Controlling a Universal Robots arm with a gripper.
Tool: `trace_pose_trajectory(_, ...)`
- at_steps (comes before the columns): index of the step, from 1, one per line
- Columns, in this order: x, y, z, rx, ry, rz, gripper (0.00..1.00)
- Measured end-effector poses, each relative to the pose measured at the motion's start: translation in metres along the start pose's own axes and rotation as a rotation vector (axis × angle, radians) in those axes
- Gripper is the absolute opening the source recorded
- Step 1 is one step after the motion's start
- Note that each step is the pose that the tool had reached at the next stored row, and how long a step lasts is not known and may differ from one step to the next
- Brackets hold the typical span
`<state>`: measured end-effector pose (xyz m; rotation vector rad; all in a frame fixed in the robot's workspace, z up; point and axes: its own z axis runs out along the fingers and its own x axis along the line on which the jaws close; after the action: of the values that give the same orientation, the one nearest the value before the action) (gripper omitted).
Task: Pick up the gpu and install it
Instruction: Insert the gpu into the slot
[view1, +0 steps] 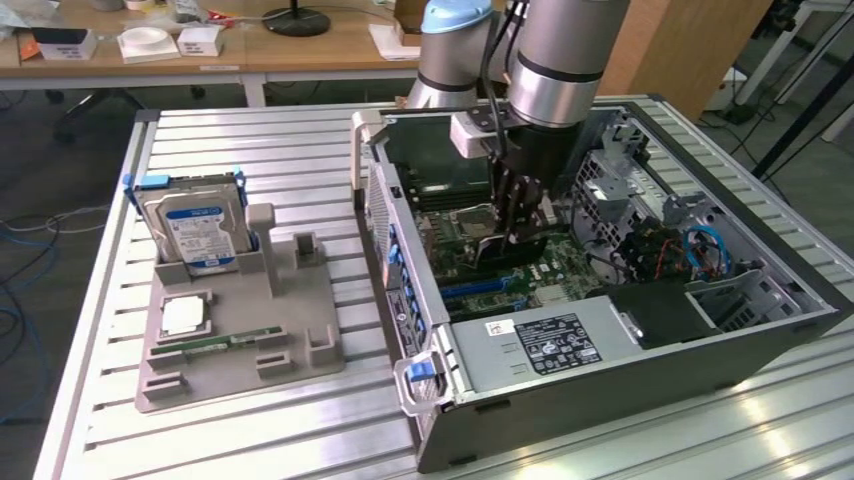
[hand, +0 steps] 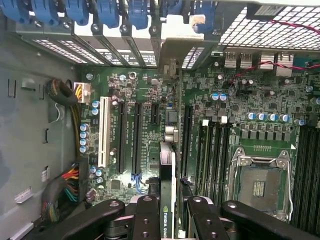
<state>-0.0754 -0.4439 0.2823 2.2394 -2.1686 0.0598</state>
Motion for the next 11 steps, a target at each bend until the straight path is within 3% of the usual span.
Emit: trace_pose_trajectory(11, 0.0010, 0.0039, 0.0019, 0.0001, 0.0010, 0.000, 0.26)
